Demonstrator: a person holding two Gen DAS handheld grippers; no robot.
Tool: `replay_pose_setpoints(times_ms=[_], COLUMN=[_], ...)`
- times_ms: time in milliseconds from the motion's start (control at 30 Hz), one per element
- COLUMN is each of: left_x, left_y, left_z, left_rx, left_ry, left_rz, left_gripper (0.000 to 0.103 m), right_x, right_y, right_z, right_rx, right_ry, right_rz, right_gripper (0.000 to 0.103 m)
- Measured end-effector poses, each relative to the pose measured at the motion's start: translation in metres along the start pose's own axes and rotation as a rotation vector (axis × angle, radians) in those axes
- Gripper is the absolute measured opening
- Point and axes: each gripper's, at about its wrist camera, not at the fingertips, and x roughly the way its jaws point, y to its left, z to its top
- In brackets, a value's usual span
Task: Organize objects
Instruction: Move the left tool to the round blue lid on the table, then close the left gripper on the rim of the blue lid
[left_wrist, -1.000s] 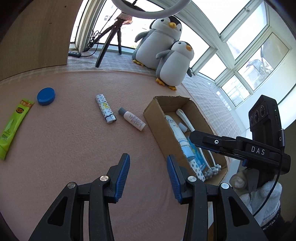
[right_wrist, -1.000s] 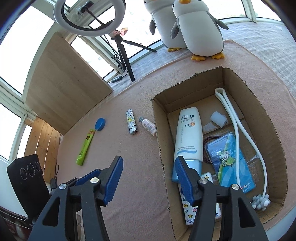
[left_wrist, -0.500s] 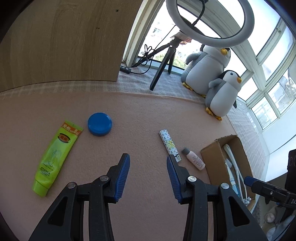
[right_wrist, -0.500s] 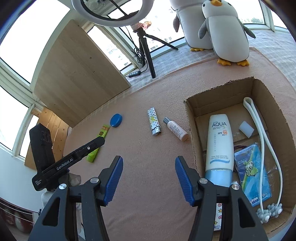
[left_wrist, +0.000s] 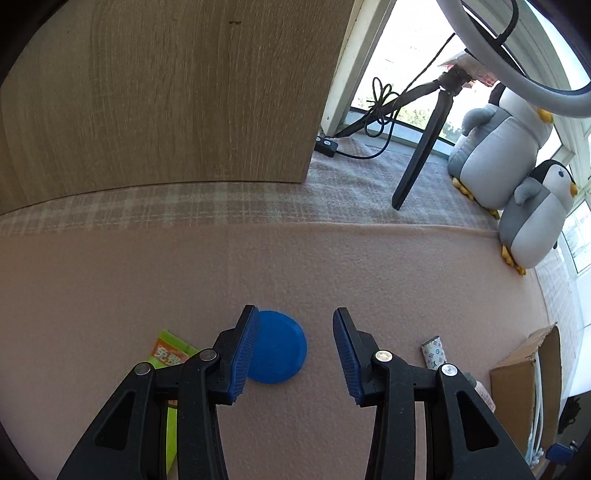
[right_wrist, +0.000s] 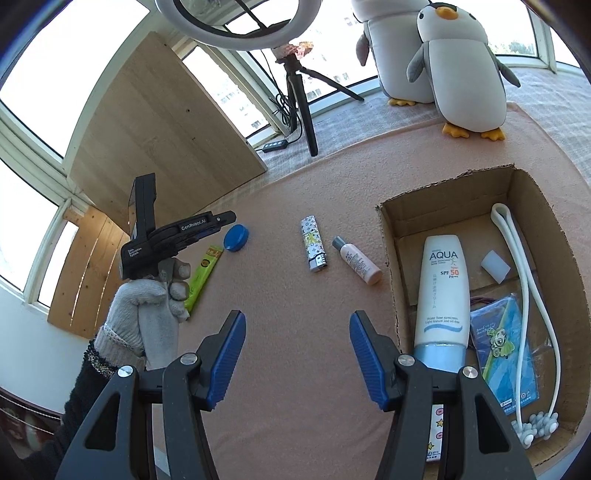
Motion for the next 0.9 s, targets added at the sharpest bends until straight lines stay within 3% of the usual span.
replay_pose_setpoints(times_ms=[267,500,900], left_x=[0.027,0.028,-0.018], left_y=[0.014,0.014,-0.010], left_z=[0.009,-0.008,-0.109], left_rx=[-0.004,0.020,0.014], left_ry=[0.048,0.054,0.023], left_rz=[0.026,-0.010,-0.118], left_gripper=[0.044,0.041,0.041], right_x=[0.005,0.013,0.025], right_y=[-0.008,-0.002,0.011], right_z=[-0.002,0.000,-0.001], right_rx=[0.016,0.007,-0.007], right_ry=[0.020,0.038,0.057], right_rz=[-0.018,-0.014,0.020], right_gripper=[0.055,0.055,0.055])
